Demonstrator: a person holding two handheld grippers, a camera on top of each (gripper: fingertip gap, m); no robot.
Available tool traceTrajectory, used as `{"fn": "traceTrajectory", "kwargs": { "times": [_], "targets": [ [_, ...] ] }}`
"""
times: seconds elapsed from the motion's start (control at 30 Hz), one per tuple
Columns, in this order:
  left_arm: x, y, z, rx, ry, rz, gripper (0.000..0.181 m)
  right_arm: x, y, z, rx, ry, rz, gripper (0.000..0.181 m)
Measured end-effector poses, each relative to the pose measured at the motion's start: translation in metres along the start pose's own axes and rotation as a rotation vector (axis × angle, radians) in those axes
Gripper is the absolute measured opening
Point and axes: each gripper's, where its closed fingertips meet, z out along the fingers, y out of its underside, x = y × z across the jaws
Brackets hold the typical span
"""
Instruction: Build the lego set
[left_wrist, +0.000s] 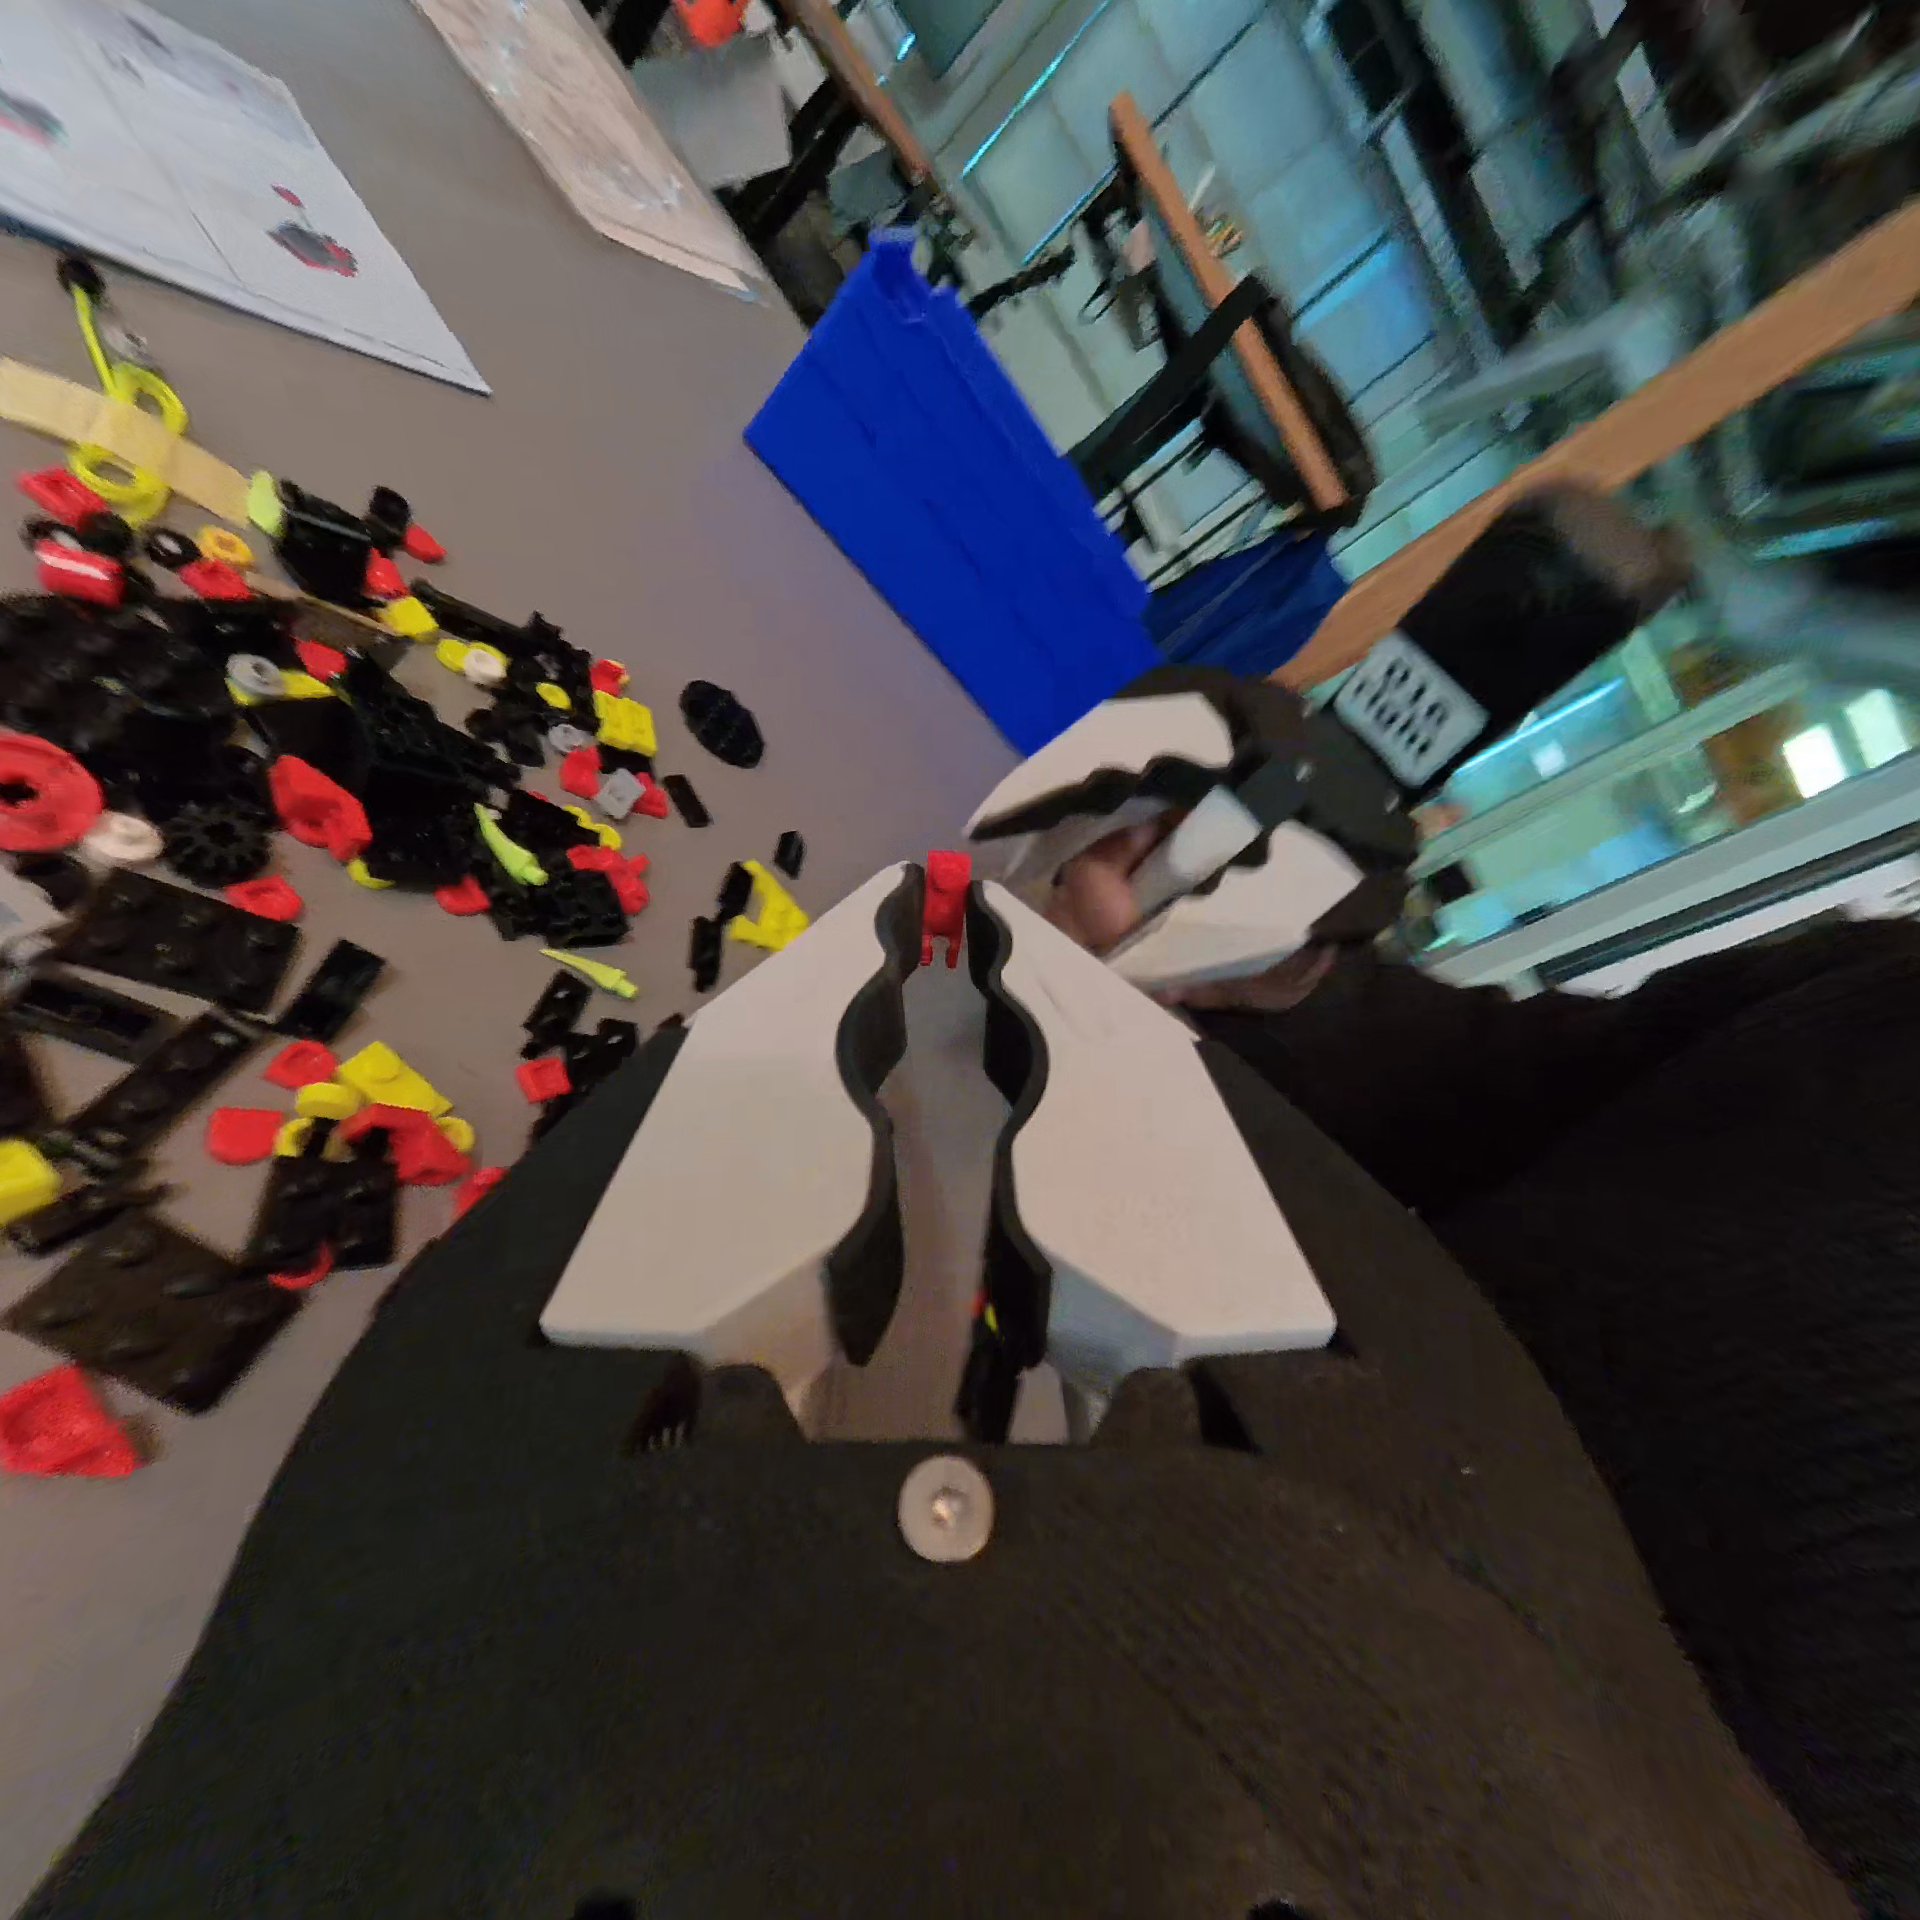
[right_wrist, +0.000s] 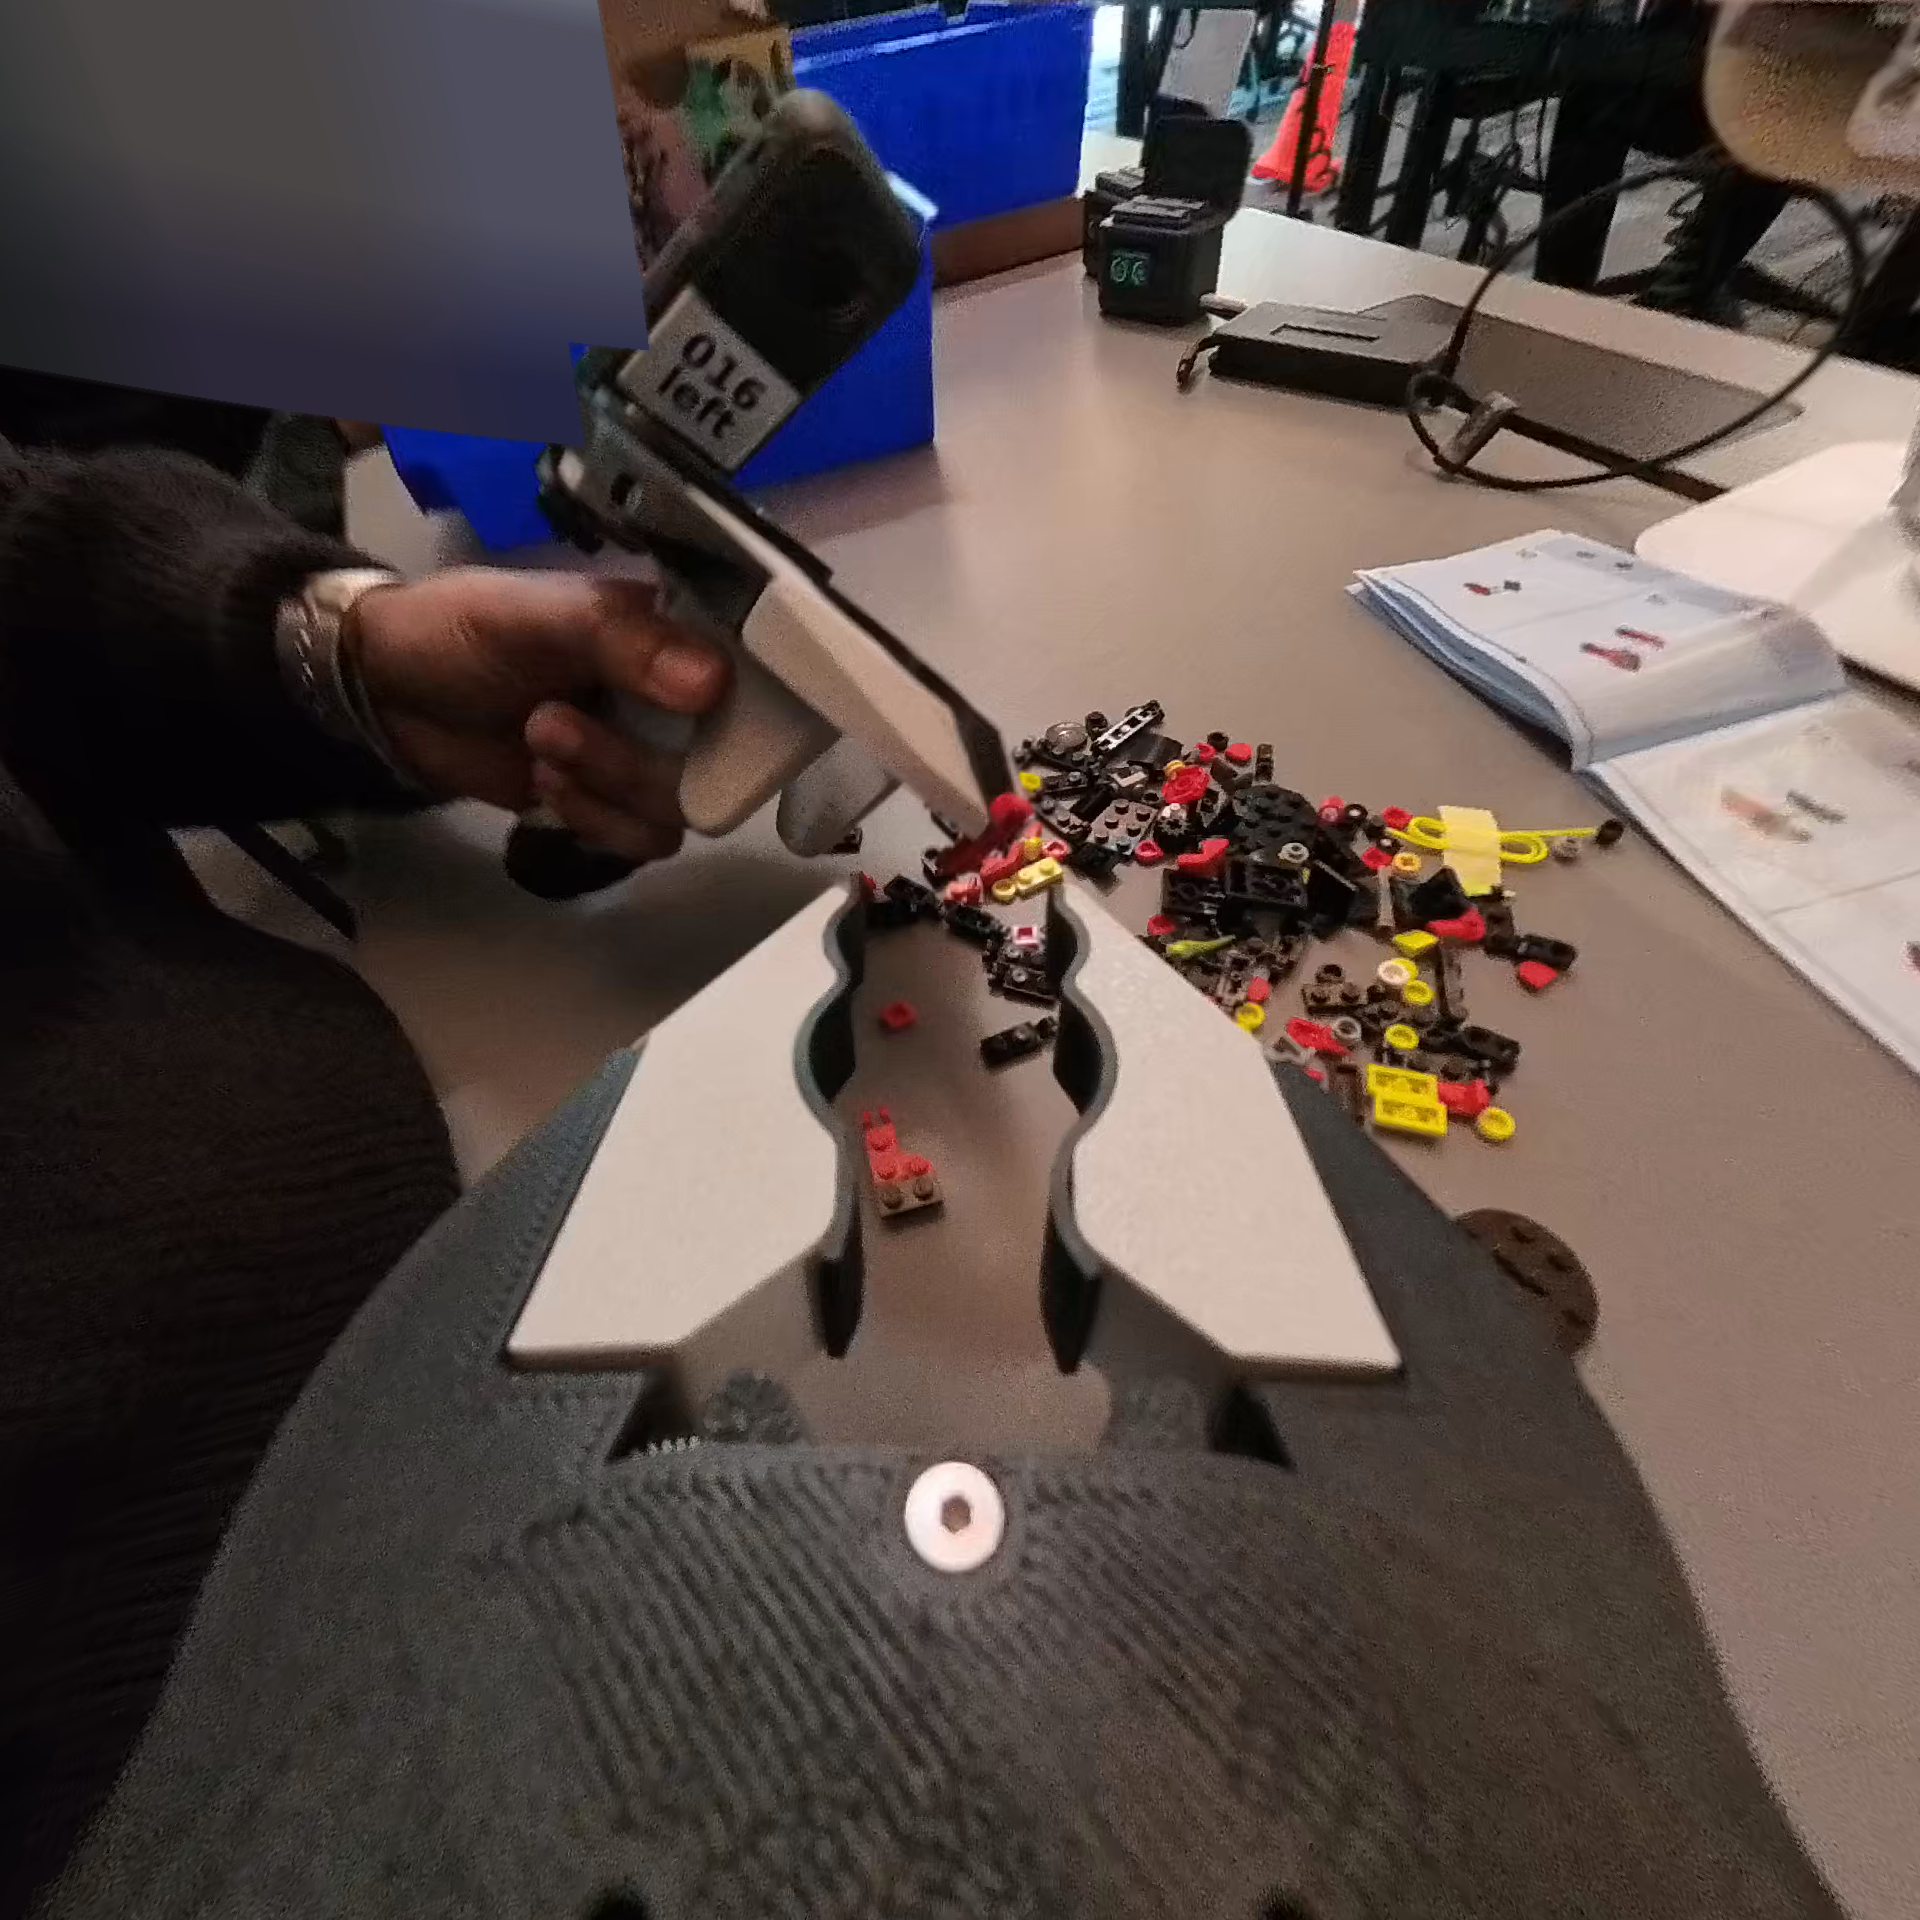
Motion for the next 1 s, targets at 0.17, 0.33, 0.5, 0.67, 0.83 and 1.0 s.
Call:
{"fn": "traceTrajectory", "kwargs": {
  "times": [0.17,0.33,0.5,0.67,0.83,1.0],
  "targets": [
    [-0.005,0.016,0.006,-0.129,-0.172,0.352,0.005,0.005,-0.009,-0.007,0.071,-0.087,0.223,0.032],
    [-0.006,0.028,0.012,-0.194,-0.223,0.5,0.005,0.003,0.002,-0.004,0.019,-0.131,0.304,0.027],
    [-0.007,0.033,0.013,-0.227,-0.246,0.572,0.005,0.004,0.014,0.0,-0.039,-0.13,0.344,0.023],
    [-0.011,0.036,0.013,-0.254,-0.286,0.654,0.005,0.0,0.024,0.004,-0.087,-0.17,0.415,0.025],
    [-0.012,0.039,0.014,-0.275,-0.309,0.722,0.005,0.0,0.034,0.006,-0.137,-0.155,0.417,0.022],
    [-0.012,0.04,0.014,-0.281,-0.319,0.759,0.005,-0.002,0.036,0.006,-0.146,-0.18,0.459,0.013]
  ]
}}
